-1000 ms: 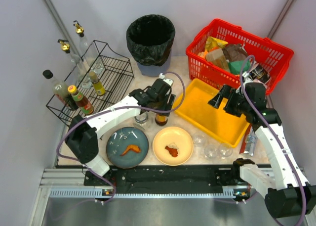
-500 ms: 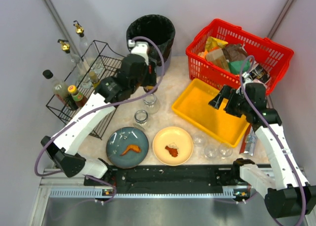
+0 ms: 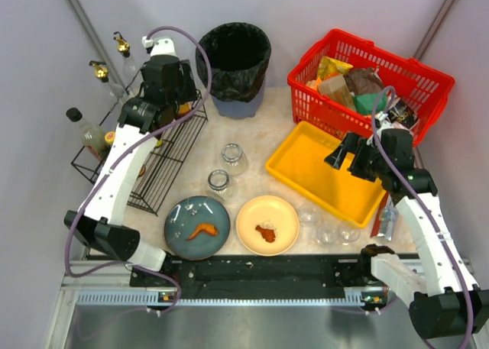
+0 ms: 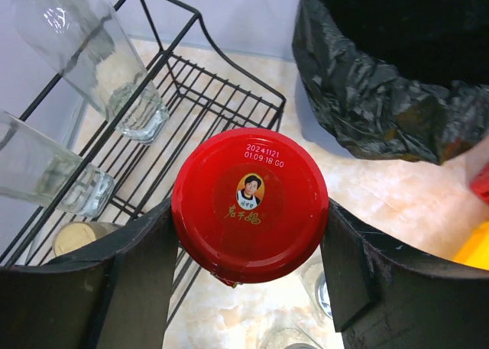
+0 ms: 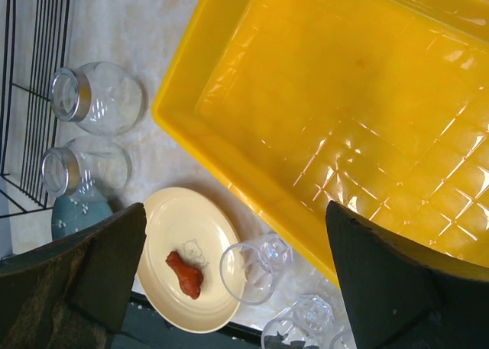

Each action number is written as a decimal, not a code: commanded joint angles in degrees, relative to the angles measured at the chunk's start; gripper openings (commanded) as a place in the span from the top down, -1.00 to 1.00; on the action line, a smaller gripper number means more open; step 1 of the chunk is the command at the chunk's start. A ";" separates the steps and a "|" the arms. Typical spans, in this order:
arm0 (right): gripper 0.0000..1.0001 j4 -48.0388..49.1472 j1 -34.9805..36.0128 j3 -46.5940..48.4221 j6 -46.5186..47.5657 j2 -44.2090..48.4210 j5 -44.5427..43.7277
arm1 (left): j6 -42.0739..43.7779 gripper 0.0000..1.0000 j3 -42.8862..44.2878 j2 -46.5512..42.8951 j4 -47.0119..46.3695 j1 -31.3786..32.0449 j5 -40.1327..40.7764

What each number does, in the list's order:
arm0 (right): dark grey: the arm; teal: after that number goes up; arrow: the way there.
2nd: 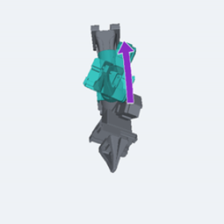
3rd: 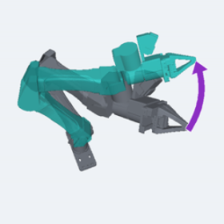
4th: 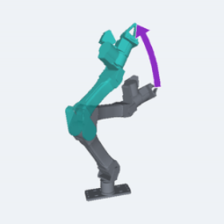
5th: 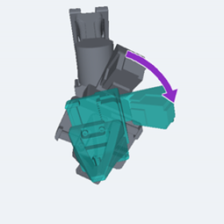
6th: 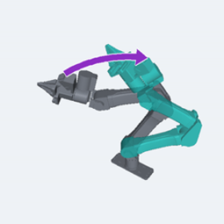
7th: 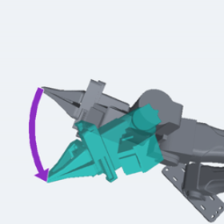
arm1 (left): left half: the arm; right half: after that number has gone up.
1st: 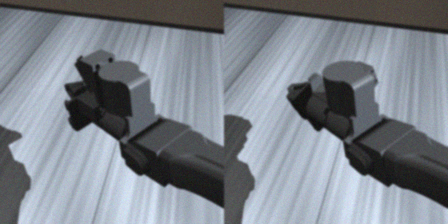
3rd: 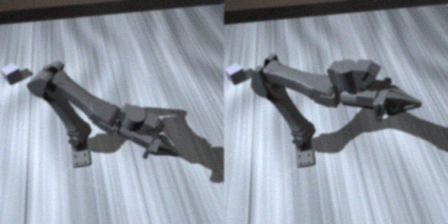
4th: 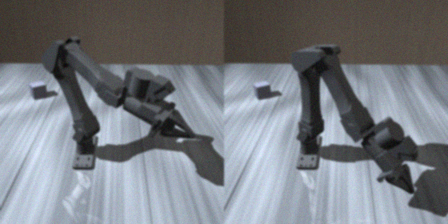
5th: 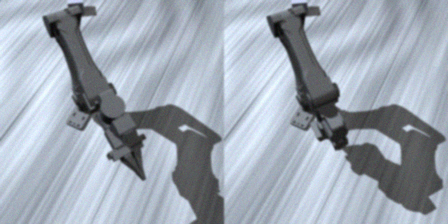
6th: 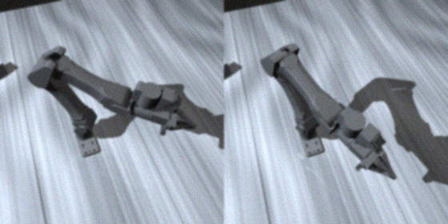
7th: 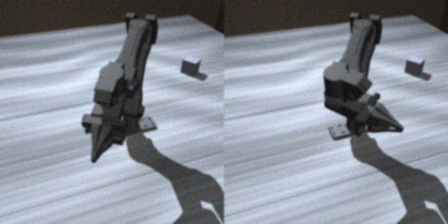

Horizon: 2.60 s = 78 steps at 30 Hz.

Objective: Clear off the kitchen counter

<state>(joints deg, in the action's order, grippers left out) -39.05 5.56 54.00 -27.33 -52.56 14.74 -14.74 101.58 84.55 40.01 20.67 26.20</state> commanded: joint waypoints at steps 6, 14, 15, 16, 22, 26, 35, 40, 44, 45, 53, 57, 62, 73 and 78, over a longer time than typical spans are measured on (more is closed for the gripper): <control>-0.97 0.46 -0.99 1.99 1.32 1.05 -2.17 | 0.68 0.24 7.14 5.97 -7.75 -6.95 -0.36; -0.97 0.46 -0.99 2.95 1.32 -0.53 -3.23 | -3.54 0.30 8.46 10.10 -8.45 -11.43 -1.49; -0.97 0.38 -1.08 3.22 1.23 -0.79 -3.23 | -3.97 0.32 8.28 10.37 -8.80 -11.79 -1.67; -0.98 0.55 -1.17 3.39 1.40 -1.06 -3.14 | -4.15 0.34 8.11 10.80 -9.24 -11.96 -1.76; -0.98 0.55 -1.43 4.27 1.58 -2.64 -3.76 | -4.68 0.36 8.02 13.62 -10.65 -12.93 -2.20; -0.98 0.55 -1.52 4.27 1.40 -3.08 -3.67 | -5.03 0.35 5.92 14.06 -12.32 -13.20 -2.64; -0.98 0.46 -1.43 4.19 1.14 -3.26 -4.02 | -4.68 -0.02 -0.23 12.57 -16.71 -13.37 -1.85; -0.98 0.46 -1.52 4.27 1.05 -3.34 -3.84 | -3.80 -0.35 -2.61 11.60 -18.04 -13.37 -2.20; -0.98 0.46 -1.43 4.45 1.23 -3.34 -3.67 | -3.10 -0.56 -2.88 11.25 -17.60 -13.37 -2.38; -0.98 0.46 -1.52 4.45 1.14 -3.26 -3.58 | -2.93 -0.62 -2.97 10.99 -17.68 -13.37 -2.73; -0.98 0.38 -1.43 4.62 1.58 -2.64 -2.62 | -1.34 -0.98 -1.48 7.91 -16.46 -13.28 -8.43; -0.98 0.55 -1.43 4.97 3.94 -2.38 0.89 | 0.24 -0.97 0.63 5.45 -14.79 -13.11 -15.71; -0.94 8.08 1.36 3.41 8.96 0.51 9.33 | 1.21 -0.97 2.04 1.15 -10.31 -13.02 -30.48; -0.96 29.19 27.73 -1.09 12.73 -3.86 2.84 | -0.37 -0.97 -8.94 -14.75 -4.60 -12.93 -38.94; -0.96 36.04 38.80 -1.18 19.58 -10.80 -1.46 | -0.11 -0.97 -13.60 -21.96 -1.52 -12.93 -41.05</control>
<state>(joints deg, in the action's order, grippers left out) -13.30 37.43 52.88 -14.31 -59.40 16.82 -14.90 90.98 67.09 35.59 7.70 -11.70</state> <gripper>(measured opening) 0.978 0.986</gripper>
